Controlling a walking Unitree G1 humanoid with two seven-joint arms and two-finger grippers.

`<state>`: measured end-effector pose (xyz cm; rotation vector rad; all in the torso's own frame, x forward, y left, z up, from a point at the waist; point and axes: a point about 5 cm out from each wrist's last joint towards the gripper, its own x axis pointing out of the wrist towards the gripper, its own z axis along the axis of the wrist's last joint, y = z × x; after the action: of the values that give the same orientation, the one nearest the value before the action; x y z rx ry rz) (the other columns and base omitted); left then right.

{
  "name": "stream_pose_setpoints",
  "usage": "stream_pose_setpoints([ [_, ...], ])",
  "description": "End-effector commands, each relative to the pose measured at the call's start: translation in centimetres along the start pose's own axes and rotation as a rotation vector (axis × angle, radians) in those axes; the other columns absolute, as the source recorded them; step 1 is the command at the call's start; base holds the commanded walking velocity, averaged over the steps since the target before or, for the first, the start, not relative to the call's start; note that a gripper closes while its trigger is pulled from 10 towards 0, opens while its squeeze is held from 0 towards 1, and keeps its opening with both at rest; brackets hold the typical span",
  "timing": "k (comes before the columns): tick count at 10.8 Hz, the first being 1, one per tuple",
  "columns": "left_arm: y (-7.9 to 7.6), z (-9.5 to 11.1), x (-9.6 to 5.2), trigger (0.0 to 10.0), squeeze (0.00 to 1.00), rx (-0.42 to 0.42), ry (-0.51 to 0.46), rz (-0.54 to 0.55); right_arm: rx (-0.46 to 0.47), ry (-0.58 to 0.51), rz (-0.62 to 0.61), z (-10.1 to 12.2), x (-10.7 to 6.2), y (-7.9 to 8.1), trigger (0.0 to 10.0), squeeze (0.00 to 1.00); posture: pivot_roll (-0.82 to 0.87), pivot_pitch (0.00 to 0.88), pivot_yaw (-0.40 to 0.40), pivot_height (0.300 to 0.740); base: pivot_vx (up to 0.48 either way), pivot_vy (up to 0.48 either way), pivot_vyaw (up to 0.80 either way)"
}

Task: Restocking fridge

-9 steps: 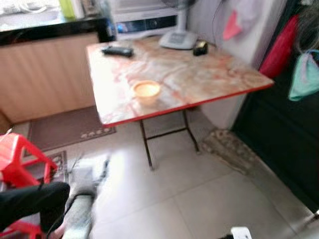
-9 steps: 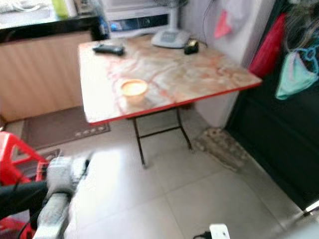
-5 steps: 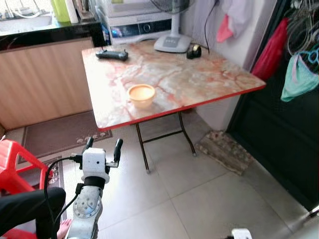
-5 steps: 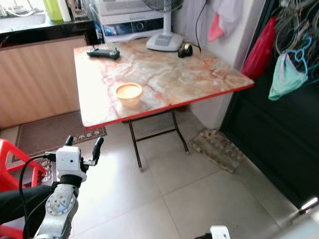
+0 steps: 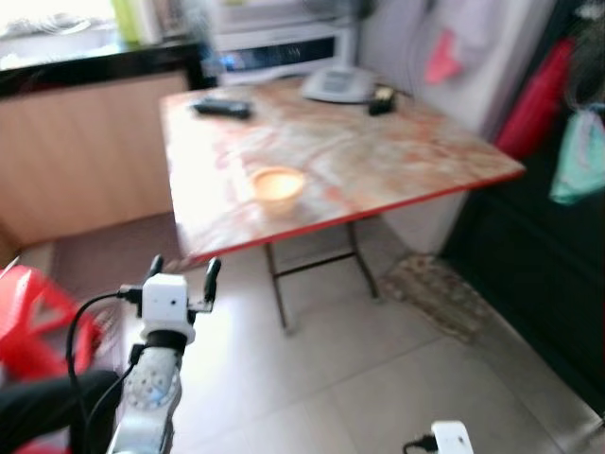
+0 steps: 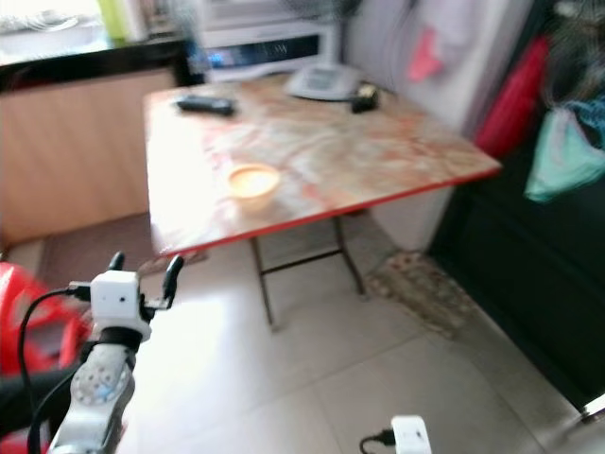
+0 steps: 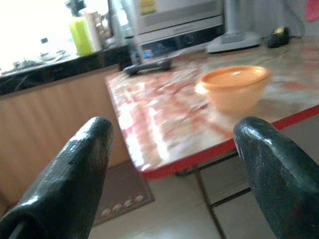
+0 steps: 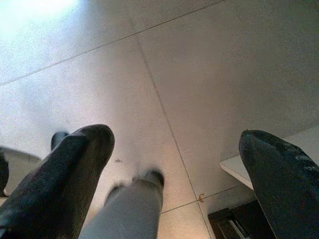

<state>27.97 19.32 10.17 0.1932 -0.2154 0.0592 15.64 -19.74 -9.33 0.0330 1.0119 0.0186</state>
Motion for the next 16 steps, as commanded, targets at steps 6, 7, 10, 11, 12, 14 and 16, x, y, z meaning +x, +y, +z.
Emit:
stream_pose_setpoints([
  [6,-1.18,0.86,0.54,10.0,0.00,-0.025,-0.004,-0.033,-0.022,0.022,-0.005,-0.66,-0.24,-0.62,10.0,0.00,0.01,0.000,-0.001,0.740,0.362,0.000,0.00],
  [7,-1.26,0.86,0.54,10.0,0.00,-0.026,-0.004,-0.034,-0.032,0.022,-0.003,-0.63,-0.24,-0.61,10.0,0.00,0.01,0.000,0.000,0.740,0.360,0.000,0.00],
  [10,-1.63,0.90,0.61,10.0,0.00,-0.031,0.001,-0.047,-0.061,0.017,0.012,-0.51,-0.22,-0.52,10.0,0.00,0.01,0.000,0.002,0.740,0.355,0.000,0.46],
  [11,-1.62,0.90,0.62,10.0,0.00,-0.031,0.002,-0.047,-0.050,0.017,0.008,-0.55,-0.22,-0.51,10.0,0.00,0.01,0.000,0.003,0.740,0.345,0.000,0.80],
  [12,-1.68,0.84,0.58,10.0,0.00,-0.033,0.006,-0.047,-0.036,0.018,0.005,-0.59,-0.22,-0.50,10.0,0.00,0.01,0.000,0.003,0.740,0.334,0.000,0.00],
  [14,-1.77,0.77,0.45,10.0,0.00,-0.037,0.011,-0.044,-0.028,0.019,0.001,-0.65,-0.23,-0.50,10.0,0.00,0.01,0.000,0.000,0.740,0.322,0.000,0.00],
  [16,-1.82,0.91,0.44,10.0,0.00,-0.040,0.011,-0.041,-0.033,0.020,0.005,-0.62,-0.22,-0.49,10.0,0.00,0.01,0.000,-0.002,0.740,0.313,0.000,0.00],
])
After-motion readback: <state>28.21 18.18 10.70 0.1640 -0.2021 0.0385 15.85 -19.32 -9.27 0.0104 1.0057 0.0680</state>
